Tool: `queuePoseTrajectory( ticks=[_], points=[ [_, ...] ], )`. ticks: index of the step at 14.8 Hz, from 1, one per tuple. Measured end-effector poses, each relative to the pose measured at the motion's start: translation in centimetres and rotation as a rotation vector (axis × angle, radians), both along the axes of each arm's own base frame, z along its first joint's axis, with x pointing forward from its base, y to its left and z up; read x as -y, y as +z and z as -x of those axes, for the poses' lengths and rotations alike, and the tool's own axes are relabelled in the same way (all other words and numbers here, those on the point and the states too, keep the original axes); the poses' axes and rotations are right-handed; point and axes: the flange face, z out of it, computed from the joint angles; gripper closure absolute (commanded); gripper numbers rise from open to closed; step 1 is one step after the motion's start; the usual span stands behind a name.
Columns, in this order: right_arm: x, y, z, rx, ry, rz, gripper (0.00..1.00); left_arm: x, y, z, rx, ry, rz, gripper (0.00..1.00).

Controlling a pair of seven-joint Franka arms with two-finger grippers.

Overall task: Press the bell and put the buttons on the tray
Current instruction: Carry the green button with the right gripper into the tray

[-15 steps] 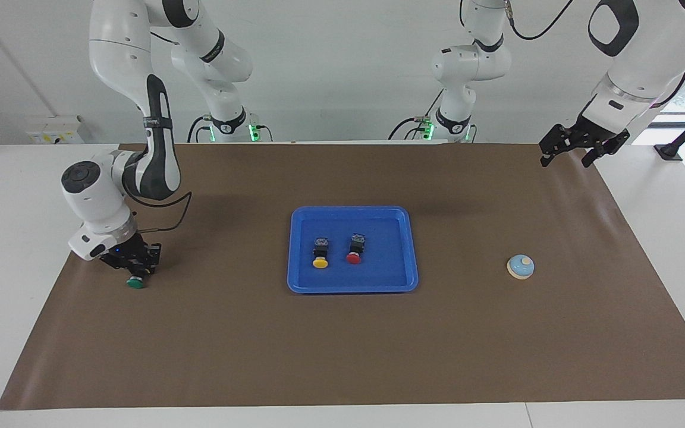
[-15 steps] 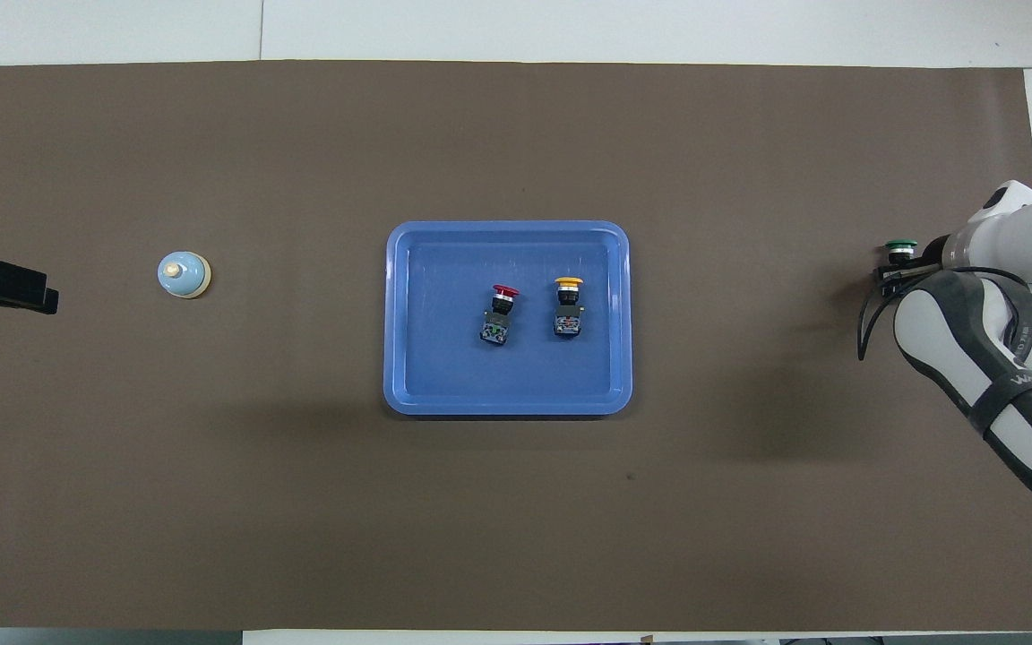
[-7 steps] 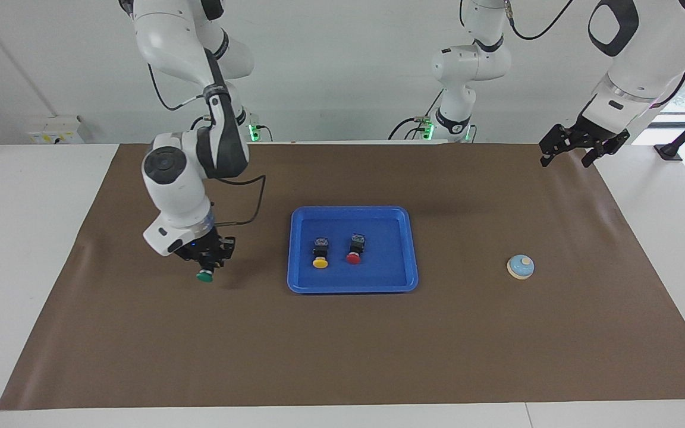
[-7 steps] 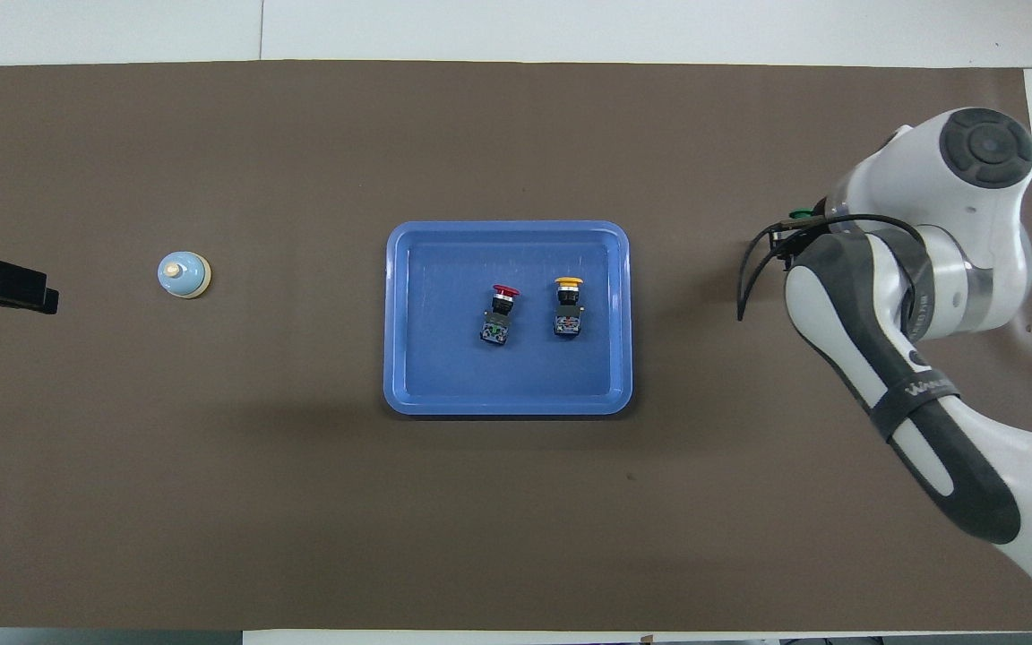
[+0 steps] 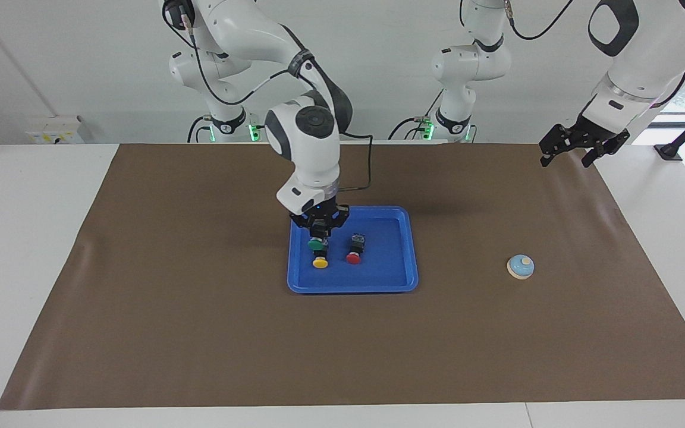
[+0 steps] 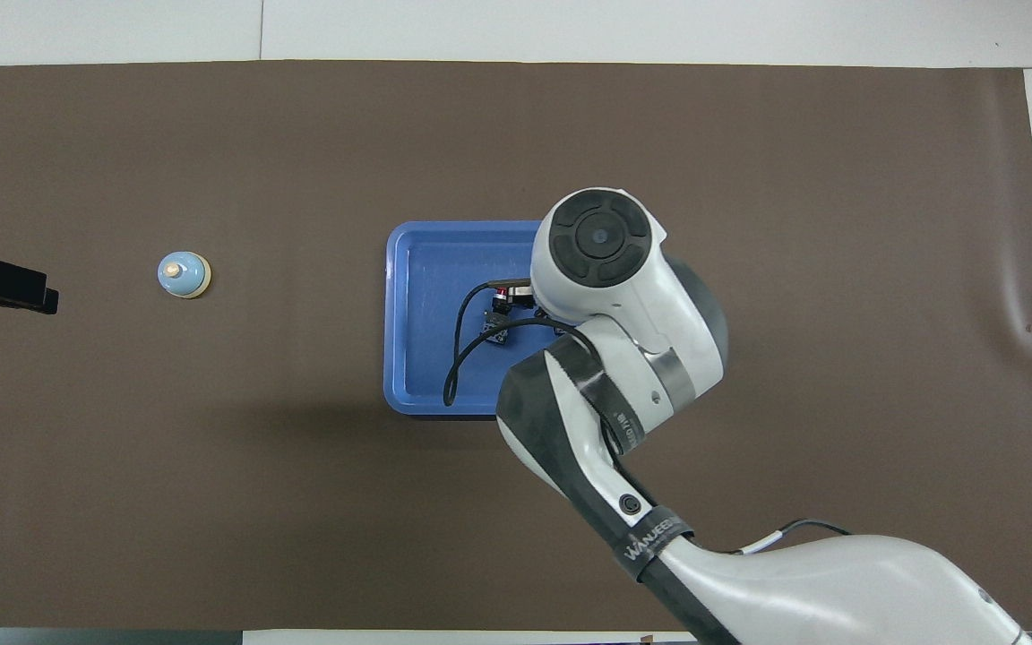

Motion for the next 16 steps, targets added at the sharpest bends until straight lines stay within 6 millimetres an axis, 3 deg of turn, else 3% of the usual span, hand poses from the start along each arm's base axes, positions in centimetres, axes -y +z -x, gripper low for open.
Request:
queuePoseTrajectory(
  ticks=[7,12,16],
  points=[
    [-8.4,-3.6,2.9,-0.013,-0.016,-0.010,1.00,0.0,0.0,0.0,0.000,0.000,0.000,0.00],
    [-10.5,-3.6,3.8,-0.001,0.008,-0.038,1.00,0.0,0.0,0.0,0.000,0.000,0.000,0.00],
    [-12.3,-5.9,4.7,0.008,0.035,-0.050,1.00,0.0,0.0,0.0,0.000,0.000,0.000,0.00]
  ],
)
